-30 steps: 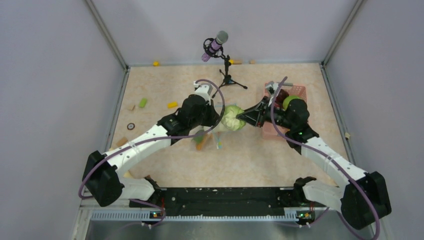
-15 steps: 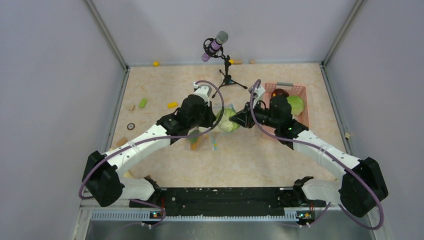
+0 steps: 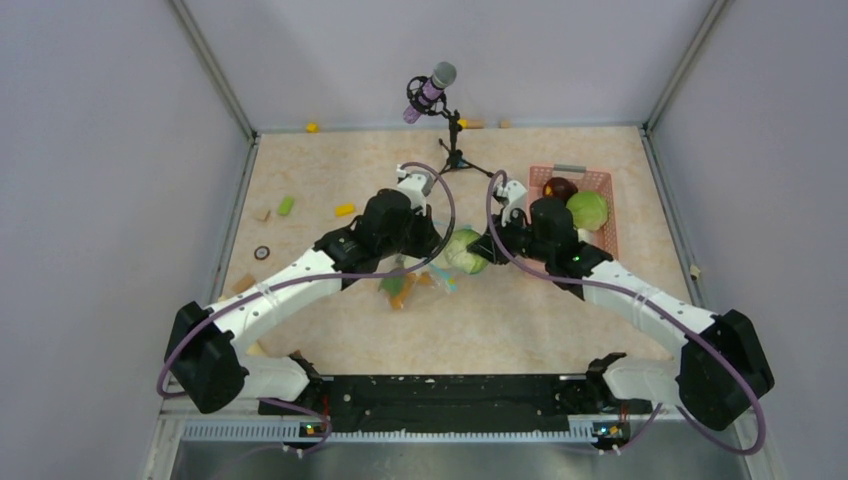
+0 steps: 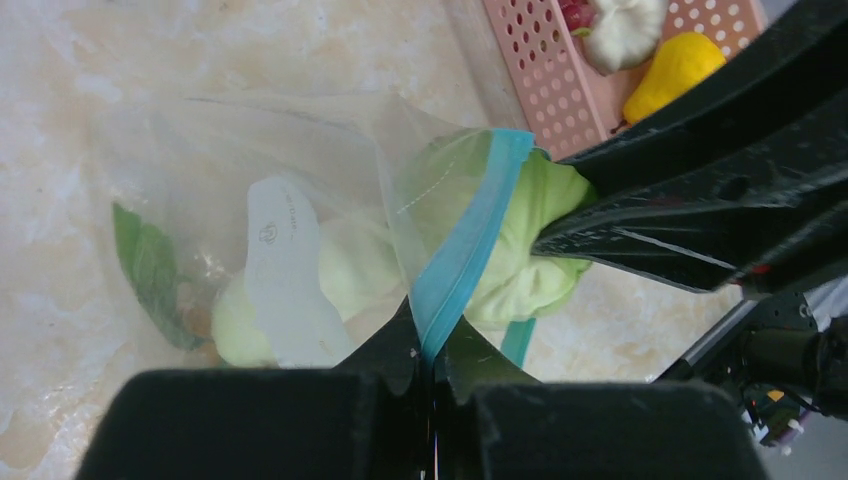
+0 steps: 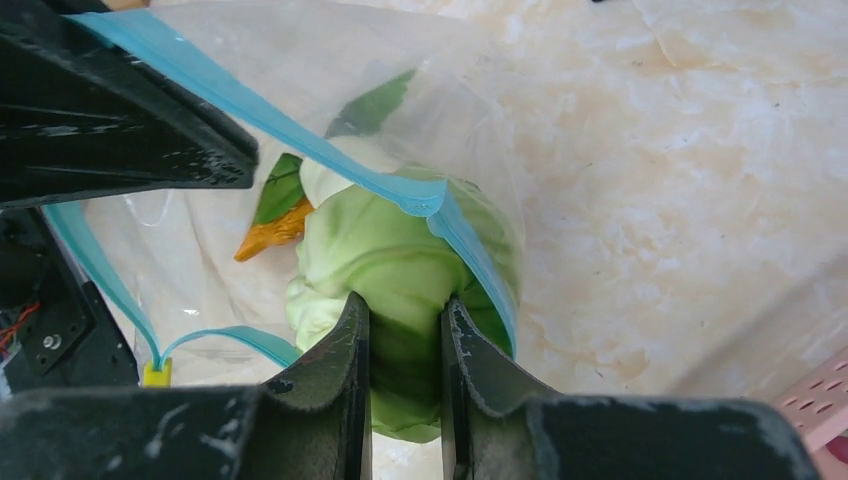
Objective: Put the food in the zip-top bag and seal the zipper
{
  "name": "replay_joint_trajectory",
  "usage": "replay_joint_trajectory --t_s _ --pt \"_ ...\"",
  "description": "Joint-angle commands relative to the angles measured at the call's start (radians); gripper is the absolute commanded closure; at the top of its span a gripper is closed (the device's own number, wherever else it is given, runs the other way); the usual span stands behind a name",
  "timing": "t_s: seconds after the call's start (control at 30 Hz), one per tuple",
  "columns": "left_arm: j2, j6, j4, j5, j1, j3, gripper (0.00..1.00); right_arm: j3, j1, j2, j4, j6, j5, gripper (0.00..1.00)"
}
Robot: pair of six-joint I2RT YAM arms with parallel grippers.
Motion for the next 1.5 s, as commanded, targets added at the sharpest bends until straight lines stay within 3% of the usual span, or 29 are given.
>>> replay_joint_trajectory --t_s 0.0,0.13,0.37,0.8,0.97,1.2,1.33,1.4,1.47 --pt "-0.042 0.064 0.079 0.131 -0.002 0.038 1.00 0.062 0.030 0.040 -0.004 -0.013 0.104 1.00" --pt "-0.027 0.086 0.063 0.191 -0.004 0.051 1.00 0.093 0.040 0.057 0.090 0.115 0.133 1.00" --pt "0.006 0.089 0.025 0.184 -0.010 0.081 1.00 0.097 0.044 0.090 0.233 0.503 0.242 1.00" --pt "0.043 0.084 0.055 0.181 -0.010 0.065 1.00 0.073 0.064 0.034 0.342 0.654 0.215 1.00" --pt "0.033 0.081 0.063 0.188 -0.010 0.066 1.00 0.117 0.120 0.058 0.279 0.519 0.300 1.00" --pt "-0.001 0.053 0.064 0.088 -0.010 0.061 1.00 0.224 0.130 0.123 0.093 0.194 -0.038 1.00" --pt "-0.052 0.047 0.097 0.071 -0.011 0.020 1.00 0.261 0.129 0.124 -0.040 0.100 -0.047 0.98" --pt "-0.079 0.048 0.115 0.068 -0.010 0.000 1.00 0.278 0.129 0.120 -0.109 0.100 0.050 0.73" --pt "-0.101 0.047 0.121 0.050 -0.010 -0.014 1.00 0.280 0.129 0.100 -0.126 0.102 0.152 0.59"
